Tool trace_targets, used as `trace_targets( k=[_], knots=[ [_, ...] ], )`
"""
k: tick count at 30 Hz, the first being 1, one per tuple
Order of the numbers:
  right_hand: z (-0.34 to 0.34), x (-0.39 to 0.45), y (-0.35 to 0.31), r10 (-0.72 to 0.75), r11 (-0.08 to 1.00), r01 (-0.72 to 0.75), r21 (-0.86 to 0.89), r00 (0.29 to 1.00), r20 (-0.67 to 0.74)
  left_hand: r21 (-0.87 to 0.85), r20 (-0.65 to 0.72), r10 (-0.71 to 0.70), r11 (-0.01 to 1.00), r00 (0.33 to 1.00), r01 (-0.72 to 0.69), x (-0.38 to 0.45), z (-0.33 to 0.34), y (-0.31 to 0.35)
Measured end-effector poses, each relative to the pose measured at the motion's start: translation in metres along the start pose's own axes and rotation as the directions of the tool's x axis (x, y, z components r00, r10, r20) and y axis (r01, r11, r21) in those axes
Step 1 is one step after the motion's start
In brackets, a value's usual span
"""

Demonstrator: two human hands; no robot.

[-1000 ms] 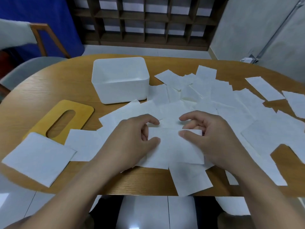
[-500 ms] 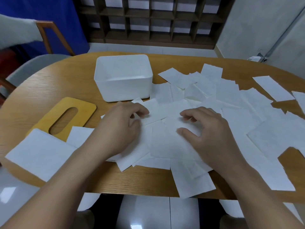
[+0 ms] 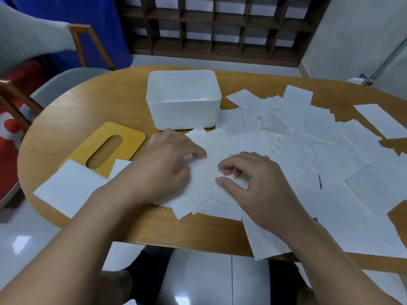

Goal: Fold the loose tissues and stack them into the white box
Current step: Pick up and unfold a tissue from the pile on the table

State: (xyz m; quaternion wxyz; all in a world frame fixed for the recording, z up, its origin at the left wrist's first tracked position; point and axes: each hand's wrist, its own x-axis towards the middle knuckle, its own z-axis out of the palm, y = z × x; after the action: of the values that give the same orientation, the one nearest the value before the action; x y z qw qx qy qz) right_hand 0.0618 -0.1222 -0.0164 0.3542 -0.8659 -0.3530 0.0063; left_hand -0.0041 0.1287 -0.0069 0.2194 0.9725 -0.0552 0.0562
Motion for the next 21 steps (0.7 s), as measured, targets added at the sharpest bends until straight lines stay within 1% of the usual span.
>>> trace_targets(
  k=[4,9,12,16,19,21],
  knots=[
    [0.008,0.004,-0.004,0.001,1.000,0.000,-0.020,1.000,0.017,0.036,-0.026,-0.039,0.999,0.999,0.040,-0.001,0.000,-0.005],
    [0.011,0.006,-0.008,0.013,1.000,-0.012,-0.014,1.000,0.017,0.069,-0.142,-0.014,0.997,0.990,0.024,0.001,0.004,-0.006],
    [0.013,0.007,-0.008,0.023,1.000,-0.023,-0.006,1.000,-0.005,0.076,-0.236,-0.013,0.997,0.972,0.032,0.003,0.007,-0.006],
    [0.007,0.010,-0.011,0.028,0.999,-0.025,0.027,0.992,-0.124,-0.011,-0.354,-0.017,1.000,0.935,0.014,0.004,0.006,0.005],
    [-0.002,0.012,-0.013,-0.033,0.998,0.023,-0.065,0.985,-0.168,-0.084,-0.378,0.017,0.995,0.926,-0.053,0.005,0.003,0.021],
    [-0.007,0.013,-0.009,-0.063,0.993,0.041,-0.109,0.974,-0.215,-0.174,-0.366,0.026,0.980,0.930,-0.096,0.005,0.002,0.030]
  ],
)
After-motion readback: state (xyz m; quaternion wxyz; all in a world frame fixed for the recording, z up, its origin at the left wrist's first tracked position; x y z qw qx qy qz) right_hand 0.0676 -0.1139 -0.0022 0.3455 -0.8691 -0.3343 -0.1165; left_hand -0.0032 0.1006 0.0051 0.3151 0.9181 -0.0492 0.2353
